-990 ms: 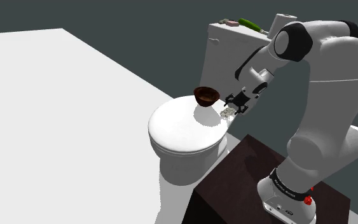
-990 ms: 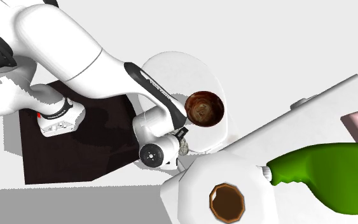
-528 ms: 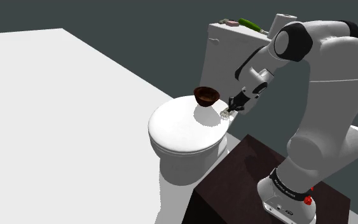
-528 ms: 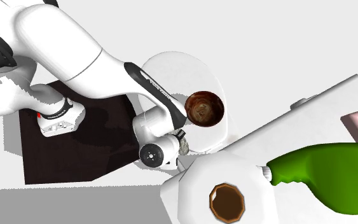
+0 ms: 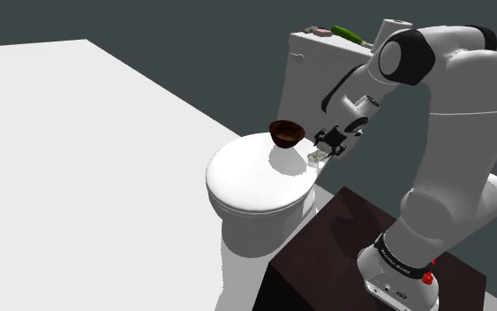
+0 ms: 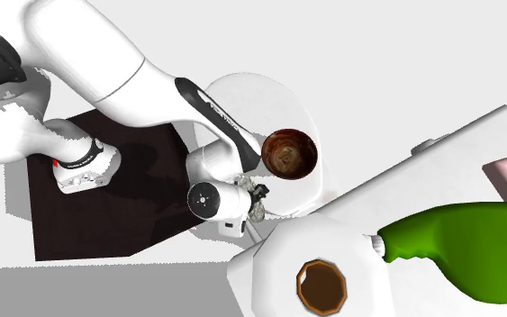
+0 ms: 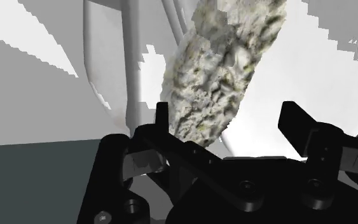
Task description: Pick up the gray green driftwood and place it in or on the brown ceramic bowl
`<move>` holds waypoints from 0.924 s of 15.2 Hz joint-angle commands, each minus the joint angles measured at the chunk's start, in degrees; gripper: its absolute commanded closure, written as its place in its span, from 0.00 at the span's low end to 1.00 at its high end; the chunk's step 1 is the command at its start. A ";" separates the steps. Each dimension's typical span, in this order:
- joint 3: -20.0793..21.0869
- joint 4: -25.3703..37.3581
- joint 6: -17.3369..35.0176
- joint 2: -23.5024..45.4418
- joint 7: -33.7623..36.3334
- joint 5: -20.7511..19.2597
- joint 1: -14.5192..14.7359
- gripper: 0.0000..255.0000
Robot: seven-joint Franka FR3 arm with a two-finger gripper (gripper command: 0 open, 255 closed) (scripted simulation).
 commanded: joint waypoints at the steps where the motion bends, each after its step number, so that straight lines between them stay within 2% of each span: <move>1: 0.31 -0.30 6.79 0.75 1.40 3.28 1.41 0.00; 8: 3.34 4.15 7.95 6.46 -2.10 7.76 -0.72 0.00; 14: 3.34 4.15 7.94 6.46 -2.10 7.76 -0.72 0.00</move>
